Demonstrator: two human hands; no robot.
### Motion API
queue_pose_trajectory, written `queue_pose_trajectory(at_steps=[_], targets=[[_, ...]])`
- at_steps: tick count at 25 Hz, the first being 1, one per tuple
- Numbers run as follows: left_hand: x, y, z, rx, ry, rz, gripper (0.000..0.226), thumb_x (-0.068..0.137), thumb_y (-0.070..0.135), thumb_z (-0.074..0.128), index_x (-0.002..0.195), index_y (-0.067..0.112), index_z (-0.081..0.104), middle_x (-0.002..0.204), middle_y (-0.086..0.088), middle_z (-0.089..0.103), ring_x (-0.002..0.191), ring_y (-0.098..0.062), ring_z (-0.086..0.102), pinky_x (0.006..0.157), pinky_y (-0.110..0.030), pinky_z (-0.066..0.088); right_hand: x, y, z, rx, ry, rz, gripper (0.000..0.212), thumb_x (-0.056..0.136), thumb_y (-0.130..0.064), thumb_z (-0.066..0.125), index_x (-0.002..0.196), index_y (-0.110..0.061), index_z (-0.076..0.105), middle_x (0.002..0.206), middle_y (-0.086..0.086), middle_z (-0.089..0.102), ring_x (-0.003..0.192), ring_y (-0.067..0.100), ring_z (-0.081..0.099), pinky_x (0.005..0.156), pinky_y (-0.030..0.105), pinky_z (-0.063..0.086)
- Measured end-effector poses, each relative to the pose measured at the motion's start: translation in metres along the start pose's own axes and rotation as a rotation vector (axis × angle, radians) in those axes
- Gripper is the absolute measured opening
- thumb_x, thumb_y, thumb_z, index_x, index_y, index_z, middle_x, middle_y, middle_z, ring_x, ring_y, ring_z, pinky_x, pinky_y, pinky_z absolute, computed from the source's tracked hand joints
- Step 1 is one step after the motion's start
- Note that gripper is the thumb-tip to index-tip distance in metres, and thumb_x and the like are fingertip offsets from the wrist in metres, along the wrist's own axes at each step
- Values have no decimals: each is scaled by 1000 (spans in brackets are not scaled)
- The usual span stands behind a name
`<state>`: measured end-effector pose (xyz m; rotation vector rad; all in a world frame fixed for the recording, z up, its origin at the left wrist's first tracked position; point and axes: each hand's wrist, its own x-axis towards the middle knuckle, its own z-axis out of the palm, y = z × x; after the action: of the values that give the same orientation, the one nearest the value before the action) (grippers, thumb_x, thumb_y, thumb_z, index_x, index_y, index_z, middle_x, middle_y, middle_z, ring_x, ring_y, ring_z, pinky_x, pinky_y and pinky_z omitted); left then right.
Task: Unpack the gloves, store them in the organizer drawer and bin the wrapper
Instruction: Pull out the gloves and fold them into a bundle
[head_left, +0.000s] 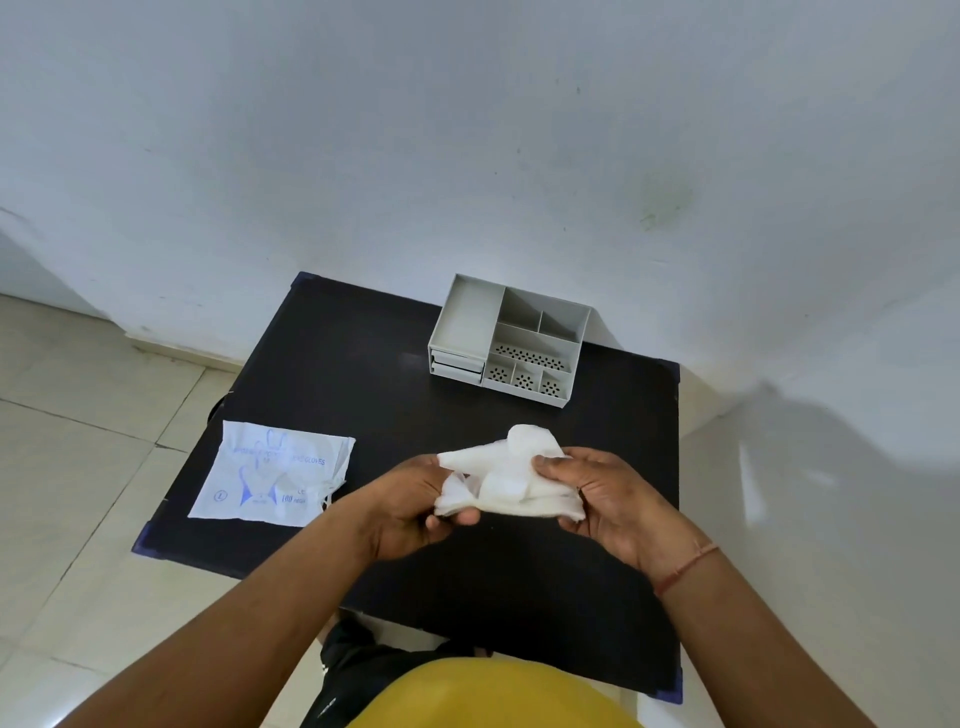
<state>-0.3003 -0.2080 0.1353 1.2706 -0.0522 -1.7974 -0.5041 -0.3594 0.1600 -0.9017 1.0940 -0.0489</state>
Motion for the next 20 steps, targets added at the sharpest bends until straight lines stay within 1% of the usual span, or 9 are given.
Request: queue_pose_trajectory(at_steps=[2, 4, 6, 9, 11, 14, 17, 18, 20], targets=[[-5, 3, 0, 86, -71, 31, 38, 93, 35, 73, 126, 18, 79, 99, -10, 85, 68, -17, 76, 44, -20, 53, 0, -2, 1, 23, -23, 11, 55, 66, -25, 94, 116, -8, 76, 100, 15, 83, 70, 19, 77, 45, 25, 53], [-7, 6, -4, 26, -183, 13, 59, 89, 67, 70, 127, 24, 80, 122, -14, 82, 97, -30, 81, 70, -37, 67, 0, -3, -1, 71, -60, 13, 56, 64, -23, 94, 114, -8, 76, 97, 14, 82, 67, 18, 75, 43, 23, 51], [-8, 6, -6, -58, -241, 21, 65, 87, 65, 76, 136, 22, 75, 139, -17, 74, 121, -40, 74, 88, -51, 66, 0, -3, -2, 71, -84, 7, 54, 67, -21, 93, 117, -8, 76, 99, 13, 82, 72, 20, 77, 47, 24, 53], [0, 0, 1, 83, -87, 119, 63, 68, 30, 101, 126, 26, 79, 132, -14, 79, 115, -37, 78, 86, -53, 66, 0, -2, -2, -20, -110, -26, 43, 85, -27, 86, 125, -15, 76, 118, 12, 81, 109, 35, 77, 79, 42, 62], [6, -2, 5, 111, 12, 141, 53, 69, 17, 98, 119, 24, 82, 125, -13, 82, 110, -35, 80, 87, -55, 66, -2, -1, -10, 106, -170, -44, 40, 89, -38, 82, 124, -17, 77, 122, 13, 79, 110, 35, 75, 87, 47, 62], [5, 1, 4, 71, 45, 173, 44, 69, 21, 95, 112, 25, 84, 117, -12, 84, 100, -33, 82, 73, -43, 66, -8, 1, -26, 287, -280, -25, 51, 80, -39, 90, 122, -14, 78, 118, 17, 79, 97, 32, 78, 73, 39, 65], [3, 2, 10, 204, 19, 168, 43, 67, 24, 94, 109, 28, 85, 113, -12, 85, 96, -35, 82, 82, -50, 62, -5, 15, -17, 167, -331, 15, 54, 75, -29, 94, 126, -19, 77, 135, 20, 73, 121, 39, 71, 98, 54, 59], [3, 3, 14, 253, 9, 157, 42, 69, 29, 94, 110, 29, 84, 112, -15, 84, 91, -34, 83, 77, -47, 62, -2, 19, -11, 143, -329, 7, 54, 80, -23, 90, 130, -16, 74, 137, 22, 70, 125, 41, 68, 106, 59, 53], [0, 8, 14, 225, -49, 121, 52, 77, 57, 87, 119, 28, 81, 110, -17, 81, 75, -26, 79, 55, -31, 57, 0, 23, -2, 165, -246, -27, 51, 87, -12, 79, 137, -8, 68, 138, 26, 69, 127, 43, 66, 110, 62, 46]])
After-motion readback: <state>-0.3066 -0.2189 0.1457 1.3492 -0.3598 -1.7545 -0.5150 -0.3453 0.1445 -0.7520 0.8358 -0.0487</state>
